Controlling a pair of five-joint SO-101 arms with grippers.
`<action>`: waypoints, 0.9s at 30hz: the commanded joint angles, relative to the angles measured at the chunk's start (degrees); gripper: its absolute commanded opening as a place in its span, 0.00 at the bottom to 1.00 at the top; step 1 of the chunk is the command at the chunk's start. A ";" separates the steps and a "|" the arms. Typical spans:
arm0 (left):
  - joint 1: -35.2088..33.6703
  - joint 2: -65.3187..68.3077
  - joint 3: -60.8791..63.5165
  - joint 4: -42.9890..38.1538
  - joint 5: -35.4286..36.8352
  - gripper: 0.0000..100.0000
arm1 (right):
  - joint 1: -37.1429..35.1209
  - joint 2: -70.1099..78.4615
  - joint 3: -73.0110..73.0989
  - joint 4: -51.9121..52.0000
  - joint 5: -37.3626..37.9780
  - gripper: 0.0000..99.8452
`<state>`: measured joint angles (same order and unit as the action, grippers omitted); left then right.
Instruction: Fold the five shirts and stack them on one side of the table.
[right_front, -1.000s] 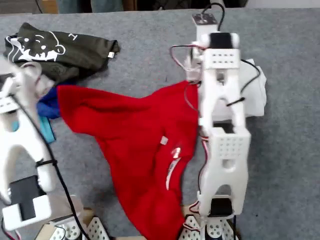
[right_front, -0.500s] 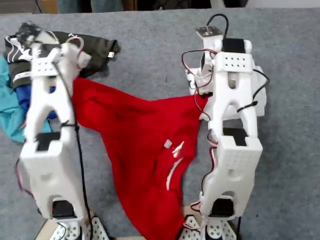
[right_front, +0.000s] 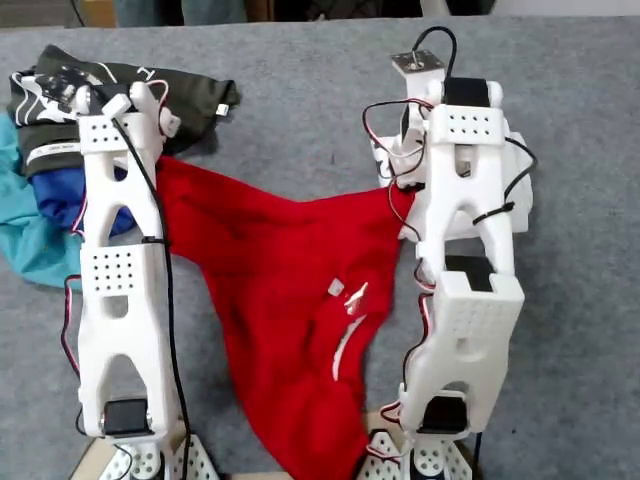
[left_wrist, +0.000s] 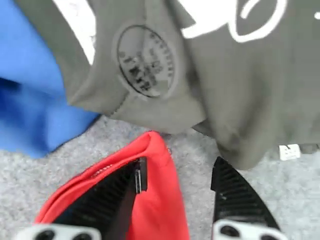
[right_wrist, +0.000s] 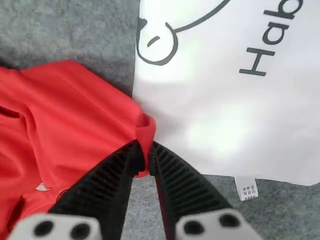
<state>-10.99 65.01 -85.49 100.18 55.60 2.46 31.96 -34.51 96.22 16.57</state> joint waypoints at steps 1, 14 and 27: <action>-1.10 -0.09 -2.24 0.70 0.26 0.19 | 0.44 -3.47 -0.04 -0.70 0.35 0.01; -0.84 0.35 4.35 0.53 -8.70 0.03 | 0.44 -3.47 -0.31 -0.70 0.09 0.01; -0.66 -7.38 -9.89 0.70 -22.42 0.03 | -0.26 -7.69 -11.82 -8.18 -17.76 0.01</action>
<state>-11.69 65.63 -91.47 100.44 37.76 2.37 30.20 -38.73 89.01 1.98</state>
